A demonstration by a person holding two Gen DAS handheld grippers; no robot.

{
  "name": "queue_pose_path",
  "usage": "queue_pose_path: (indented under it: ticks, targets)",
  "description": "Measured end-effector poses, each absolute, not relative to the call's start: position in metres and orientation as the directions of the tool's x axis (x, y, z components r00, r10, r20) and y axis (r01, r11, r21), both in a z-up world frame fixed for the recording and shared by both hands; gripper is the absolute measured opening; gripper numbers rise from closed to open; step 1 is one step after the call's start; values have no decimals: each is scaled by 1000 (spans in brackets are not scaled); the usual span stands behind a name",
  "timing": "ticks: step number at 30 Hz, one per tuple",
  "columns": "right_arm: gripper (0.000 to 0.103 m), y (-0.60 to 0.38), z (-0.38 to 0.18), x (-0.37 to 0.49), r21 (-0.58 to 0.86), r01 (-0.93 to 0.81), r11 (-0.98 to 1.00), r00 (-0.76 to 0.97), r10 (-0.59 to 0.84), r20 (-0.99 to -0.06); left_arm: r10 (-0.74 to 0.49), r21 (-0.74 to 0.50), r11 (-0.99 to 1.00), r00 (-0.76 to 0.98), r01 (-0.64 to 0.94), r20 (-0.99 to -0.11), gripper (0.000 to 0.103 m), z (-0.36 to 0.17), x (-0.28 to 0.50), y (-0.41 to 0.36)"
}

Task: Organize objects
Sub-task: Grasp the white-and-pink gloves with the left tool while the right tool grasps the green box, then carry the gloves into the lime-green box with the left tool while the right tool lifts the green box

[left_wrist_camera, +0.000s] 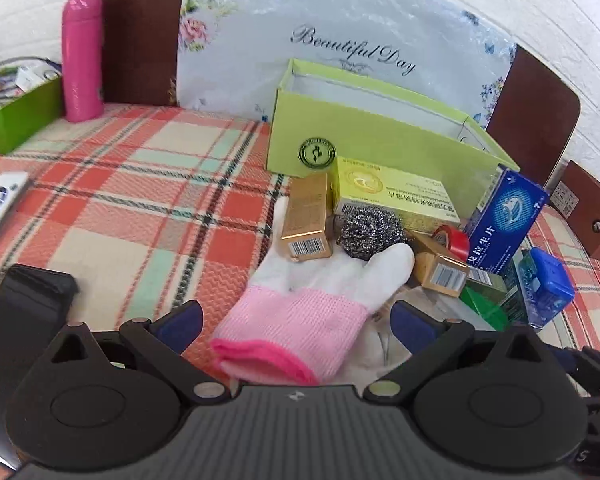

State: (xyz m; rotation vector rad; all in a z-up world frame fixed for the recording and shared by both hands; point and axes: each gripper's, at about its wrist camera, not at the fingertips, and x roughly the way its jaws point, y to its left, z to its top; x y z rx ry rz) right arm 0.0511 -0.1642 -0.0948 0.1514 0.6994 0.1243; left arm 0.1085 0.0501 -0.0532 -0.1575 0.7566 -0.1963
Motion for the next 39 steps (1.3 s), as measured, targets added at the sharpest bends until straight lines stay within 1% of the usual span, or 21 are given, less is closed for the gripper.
queue_pose_path:
  ticks: [1,2,3,5,6,8,11,14,17,19,20,21,22,23,27,29,30,32,33,36,39]
  targets:
    - [87,-164,-98,55,174,-38,984,755,142,-641,-250,-229,965,693,124,-676,84,-57,113,50]
    - [85,-166,-100,57,179,-18,984,752,132,-646,-272,-254,959,673,128,-688,75,-61,116,51]
    - [71,-169,-102,57,194,-8,981,755,134,-642,-275,-265,957,666,119,-693,69,-63,116,52]
    - [66,-176,-102,55,228,-5,974,760,152,-632,-280,-261,956,670,131,-688,43,-60,111,55]
    - [66,-178,-101,54,224,-8,974,760,152,-631,-308,-285,947,658,146,-687,23,-58,109,58]
    - [65,-181,-97,47,197,-32,980,766,150,-625,-336,-329,934,653,138,-679,19,-50,99,66]
    - [65,-189,-92,30,189,-96,977,760,194,-621,-341,-311,936,656,168,-674,7,-36,78,73]
    - [66,-202,-93,9,153,-144,978,730,209,-650,-369,-317,927,635,201,-679,7,-31,54,78]
    - [67,-210,-99,-3,124,-122,985,705,174,-688,-304,-253,952,648,174,-698,11,-38,46,76]
    - [71,-210,-99,-5,124,-104,987,715,161,-680,-264,-219,964,651,152,-712,30,-43,51,71]
    - [74,-209,-98,-3,125,-101,987,719,159,-676,-266,-222,963,653,151,-709,36,-43,55,70]
    - [77,-207,-96,-2,123,-101,987,726,158,-669,-278,-232,960,660,159,-697,53,-42,58,68]
    - [79,-204,-95,-1,118,-103,988,733,155,-662,-283,-237,958,672,162,-685,66,-41,61,66]
    - [80,-202,-94,0,111,-103,988,739,151,-657,-280,-235,959,684,160,-673,68,-38,63,64]
    - [81,-197,-96,5,104,-91,990,740,137,-659,-295,-237,954,715,184,-634,68,-31,77,57]
    - [81,-197,-99,7,102,-78,992,726,126,-676,-284,-227,958,719,177,-635,68,-33,89,53]
    - [80,-197,-101,7,99,-72,993,721,120,-682,-280,-224,959,711,175,-645,65,-36,96,52]
    - [75,-197,-104,6,91,-68,994,722,112,-683,-313,-242,949,667,201,-676,23,-42,108,49]
    - [64,-197,-104,6,81,-68,994,727,105,-679,-339,-257,941,635,222,-694,12,-44,113,47]
    - [63,-200,-99,4,94,-77,993,732,120,-671,-339,-242,941,646,238,-684,11,-33,112,46]
    - [62,-204,-87,-1,93,-92,991,761,130,-636,-371,-272,928,678,253,-634,11,-9,105,54]
